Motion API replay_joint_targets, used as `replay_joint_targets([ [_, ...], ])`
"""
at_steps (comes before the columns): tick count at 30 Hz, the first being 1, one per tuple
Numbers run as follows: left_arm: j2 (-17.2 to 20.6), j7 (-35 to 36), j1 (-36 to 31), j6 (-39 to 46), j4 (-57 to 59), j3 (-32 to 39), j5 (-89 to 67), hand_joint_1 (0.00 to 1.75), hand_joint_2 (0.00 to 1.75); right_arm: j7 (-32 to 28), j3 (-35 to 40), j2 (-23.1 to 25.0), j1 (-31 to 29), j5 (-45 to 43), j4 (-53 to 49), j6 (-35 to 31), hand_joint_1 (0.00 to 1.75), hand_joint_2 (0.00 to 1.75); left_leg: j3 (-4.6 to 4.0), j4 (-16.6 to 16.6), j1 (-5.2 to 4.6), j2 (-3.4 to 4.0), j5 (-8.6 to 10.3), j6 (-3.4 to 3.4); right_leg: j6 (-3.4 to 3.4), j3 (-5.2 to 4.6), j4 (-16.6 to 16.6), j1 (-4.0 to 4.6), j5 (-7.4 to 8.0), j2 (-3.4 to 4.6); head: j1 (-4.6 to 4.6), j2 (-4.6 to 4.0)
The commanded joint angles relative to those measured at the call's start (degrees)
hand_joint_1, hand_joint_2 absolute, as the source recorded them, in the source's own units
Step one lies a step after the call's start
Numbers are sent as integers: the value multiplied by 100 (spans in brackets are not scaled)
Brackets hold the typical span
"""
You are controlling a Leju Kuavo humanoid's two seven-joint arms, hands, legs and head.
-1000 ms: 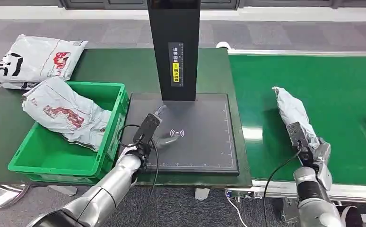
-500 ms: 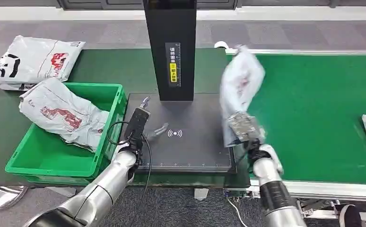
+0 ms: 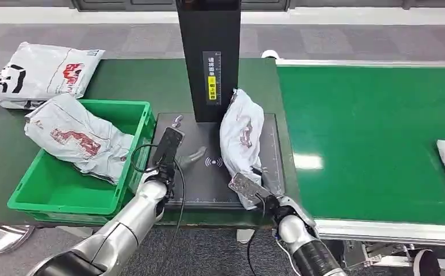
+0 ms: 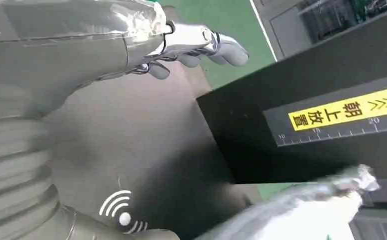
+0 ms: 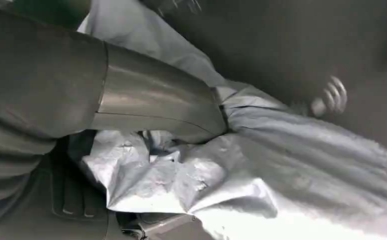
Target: Moved the parcel from conveyor to table for the left to box.
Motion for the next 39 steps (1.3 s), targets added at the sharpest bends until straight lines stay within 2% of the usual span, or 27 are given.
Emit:
replay_joint_targets([
  [1, -80, 67, -201, -238, 120, -97, -101, 0, 175, 329, 758, -429, -180, 776, 531, -36, 175, 175, 16, -9, 5, -5, -2, 3, -1, 22, -15, 6, -1, -7, 0, 0],
  [2, -84, 65, -205, -252, 122, -93, -100, 0, 175, 342, 769, -455, -175, 826, 572, -20, 175, 175, 17, -10, 7, -11, -1, 5, -1, 27, -18, 9, -1, -14, 0, 0],
  [3, -85, 44, -217, -241, 118, -83, -109, 0, 175, 344, 795, -499, -172, 900, 653, 16, 112, 175, 16, -9, 5, -8, 0, 4, 0, 23, -15, 7, -1, -12, 0, 0],
  [4, -86, 17, -217, -251, 95, -56, -97, 0, 175, 323, 807, -516, -176, 956, 717, 28, 28, 175, 11, -5, 4, -8, -1, 4, 1, 18, -10, 5, -2, -12, 0, 0],
  [5, -78, 3, -224, -237, 71, -38, -96, 0, 175, 306, 803, -524, -185, 968, 765, 39, 2, 175, 19, -12, 5, -7, 1, 5, 1, 27, -19, 6, 0, -11, 0, 0],
  [9, -51, -82, -67, -6, -212, 71, -131, 0, 175, -16, 431, -299, -299, 802, 722, -442, 0, 175, 20, -12, 7, -2, 1, 5, 0, 29, -21, 7, 3, -7, 0, 0],
  [10, -32, -112, 34, 57, -342, 108, -132, 0, 175, -121, 243, -239, -268, 719, 494, -767, 0, 175, 16, -5, 4, -2, 0, 3, 0, 22, -10, 4, 1, -6, 0, 0],
  [14, -2, -137, 248, 95, -593, 170, -141, 0, 175, -398, -289, -193, -38, 233, -383, -925, 0, 175, 19, -10, -1, 7, 0, 3, 0, 23, -11, -1, 2, 1, 0, 0],
  [19, -53, -451, 345, 397, -776, 262, -55, 0, 175, -1531, -1024, 21, 439, -853, -1266, -1651, 0, 175, 18, -7, 3, -3, -4, 2, 0, 24, -10, 4, -3, -9, 0, 0],
  [23, -20, -499, 403, 580, -915, -36, -349, 0, 175, -1977, -1341, 19, 490, -1406, -1381, -2126, 0, 175, 9, -1, 1, -2, -3, 1, 2, 14, -2, 2, -1, -5, 0, 0],
  [26, -36, -494, 411, 592, -907, -56, -364, 0, 175, -1988, -1350, -8, 506, -1409, -1370, -2137, 0, 175, 19, -9, 2, -11, -2, 3, 2, 28, -13, 3, -5, -16, 0, 0],
  [27, 29, -364, 357, 633, -758, -288, -640, 0, 175, -2094, -1365, 4, 533, -1241, -1355, -2525, 0, 175, 15, -6, 2, -7, -3, 3, 2, 22, -9, 3, -4, -11, 0, 0],
  [29, 17, -359, 359, 630, -753, -302, -651, 0, 175, -2095, -1361, -6, 540, -1240, -1351, -2526, 0, 175, 16, -9, 1, -1, -2, 3, 2, 22, -11, 2, -3, -6, 0, 0],
  [34, 197, 103, 232, 455, -299, -1401, -2155, 0, 175, -2252, -1546, -18, 501, -1704, -1403, -2695, 0, 175, 17, -10, 1, -11, -1, 2, -1, 22, -12, 2, -4, -14, 0, 0],
  [39, 184, 109, 248, 463, -289, -1407, -2176, 0, 175, -2252, -1546, -26, 483, -1709, -1397, -2688, 0, 175, 23, -13, 2, 1, -4, 4, 0, 27, -17, 3, -2, -4, 0, 0],
])
